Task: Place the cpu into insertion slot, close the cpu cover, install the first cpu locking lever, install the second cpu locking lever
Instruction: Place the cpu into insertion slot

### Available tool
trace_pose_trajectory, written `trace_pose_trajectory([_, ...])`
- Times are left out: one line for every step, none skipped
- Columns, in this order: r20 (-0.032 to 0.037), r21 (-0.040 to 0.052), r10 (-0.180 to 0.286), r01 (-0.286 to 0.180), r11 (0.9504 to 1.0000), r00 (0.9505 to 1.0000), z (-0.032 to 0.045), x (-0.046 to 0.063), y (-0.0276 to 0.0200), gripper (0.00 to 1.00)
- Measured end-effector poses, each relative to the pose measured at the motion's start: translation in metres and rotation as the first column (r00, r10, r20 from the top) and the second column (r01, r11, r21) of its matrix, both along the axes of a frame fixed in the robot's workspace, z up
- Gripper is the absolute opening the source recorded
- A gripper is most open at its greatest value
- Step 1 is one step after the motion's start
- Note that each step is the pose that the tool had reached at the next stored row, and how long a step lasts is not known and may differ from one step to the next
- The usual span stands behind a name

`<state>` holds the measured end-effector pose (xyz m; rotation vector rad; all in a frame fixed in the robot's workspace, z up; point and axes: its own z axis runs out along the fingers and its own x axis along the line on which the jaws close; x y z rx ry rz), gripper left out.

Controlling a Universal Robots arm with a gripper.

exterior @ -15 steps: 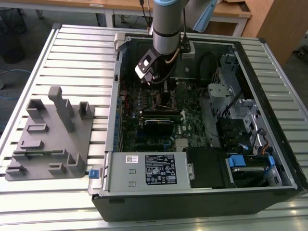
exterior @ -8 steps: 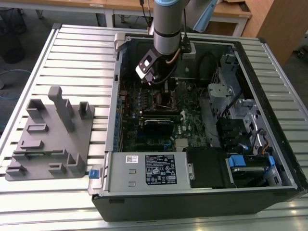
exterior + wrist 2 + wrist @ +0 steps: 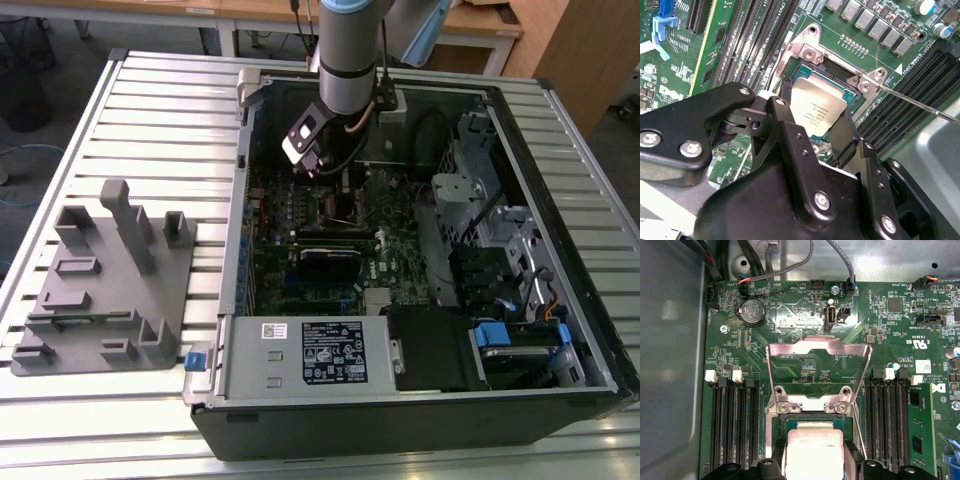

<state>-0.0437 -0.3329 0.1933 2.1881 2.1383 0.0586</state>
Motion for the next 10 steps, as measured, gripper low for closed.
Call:
trace_pose_trajectory([0.0,-0.0001,0.0,0.0,1.0,1.0,0.0,0.0,0.0,0.54])
trace_pose_trajectory([0.0,-0.0001,0.0,0.0,1.0,1.0,0.0,0.0,0.0,0.54])
trace_pose_trajectory([0.0,0.0,0.0,0.0,1.0,1.0,-0.0001,0.0,0.0,0.54])
trace_pose_trajectory([0.0001,0.0001,0.0,0.0,1.0,1.0,-0.0002,0.0,0.0,0.54])
trace_pose_trajectory([0.0001,0.0001,0.0,0.0,1.0,1.0,-0.0002,0.0,0.0001,0.54])
trace_pose_trajectory([0.0001,0.0,0.0,0.0,1.0,1.0,-0.0004,0.0,0.0001,0.54])
trace_pose_trajectory([0.0,-0.0001,0.0,0.0,1.0,1.0,-0.0006,0.0,0.0,0.54])
trace_pose_trajectory([-0.0002,-0.0004,0.0,0.0,1.0,1.0,-0.0009,-0.0001,0.0,0.54])
trace_pose_trajectory([-0.0003,-0.0006,0.0,0.0,1.0,1.0,-0.0012,-0.0001,0.0,0.54])
trace_pose_trajectory([-0.0004,-0.0007,0.0,0.0,1.0,1.0,-0.0015,-0.0001,-0.0001,0.54])
